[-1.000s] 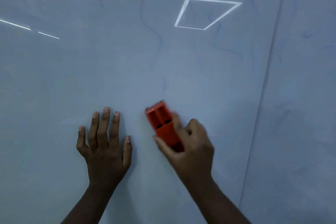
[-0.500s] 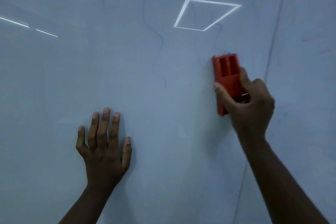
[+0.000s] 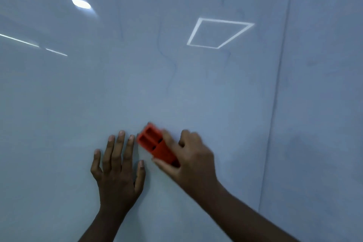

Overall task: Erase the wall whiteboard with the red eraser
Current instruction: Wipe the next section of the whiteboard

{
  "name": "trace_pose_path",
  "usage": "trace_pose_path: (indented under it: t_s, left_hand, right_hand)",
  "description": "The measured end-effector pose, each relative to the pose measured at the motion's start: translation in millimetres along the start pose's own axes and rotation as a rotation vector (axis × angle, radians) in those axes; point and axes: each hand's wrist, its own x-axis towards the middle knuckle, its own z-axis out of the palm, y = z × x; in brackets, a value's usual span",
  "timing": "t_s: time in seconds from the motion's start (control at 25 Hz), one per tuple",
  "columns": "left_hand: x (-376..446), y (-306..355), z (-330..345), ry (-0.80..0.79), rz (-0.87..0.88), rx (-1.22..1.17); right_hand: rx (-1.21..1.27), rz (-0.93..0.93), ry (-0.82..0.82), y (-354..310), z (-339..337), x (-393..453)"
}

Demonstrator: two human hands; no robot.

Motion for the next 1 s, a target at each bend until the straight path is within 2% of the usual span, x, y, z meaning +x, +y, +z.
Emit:
trace_pose_path:
  t_s: [0.12,0.24,0.44,0.6,0.72,0.88,1.0]
  left_hand:
    - [13.7,-0.2,-11.8,0.010,-0.013,0.005]
    - [67.7,-11.5,-22.1,0.054,-0.029,0.024]
    - [169.1,-46.3,-28.5,0.118,-0.033,-0.007]
    - [173.5,-53.5,-18.3,0.119,-0.016,0.030]
    - [172.7,-52.5,-16.4,0.126,-0.021,0.030]
    - [172.7,-52.5,-15.4,0.133,-0.009,0.043]
    - [171.6,-52.4,-14.7,0.130,-0.016,0.040]
  right_hand:
    - [-0.068,-0.136,-0.040,8.2,-3.8,4.2]
    - [-0.073,-0.106,-0.014,27.4,-15.8,31.1]
    - [0.014,0.211,0.139,86.8,-54.1,81.4]
    - [0.126,0.511,0.364,149.3,-84.7,92.4]
    - [0.170,0.617,0.451,160.9,-89.3,100.6]
    - [0.152,0.588,0.466,119.0,-65.5,121.0]
    - [0.087,0.360,0.365,64.0,-34.4,121.6]
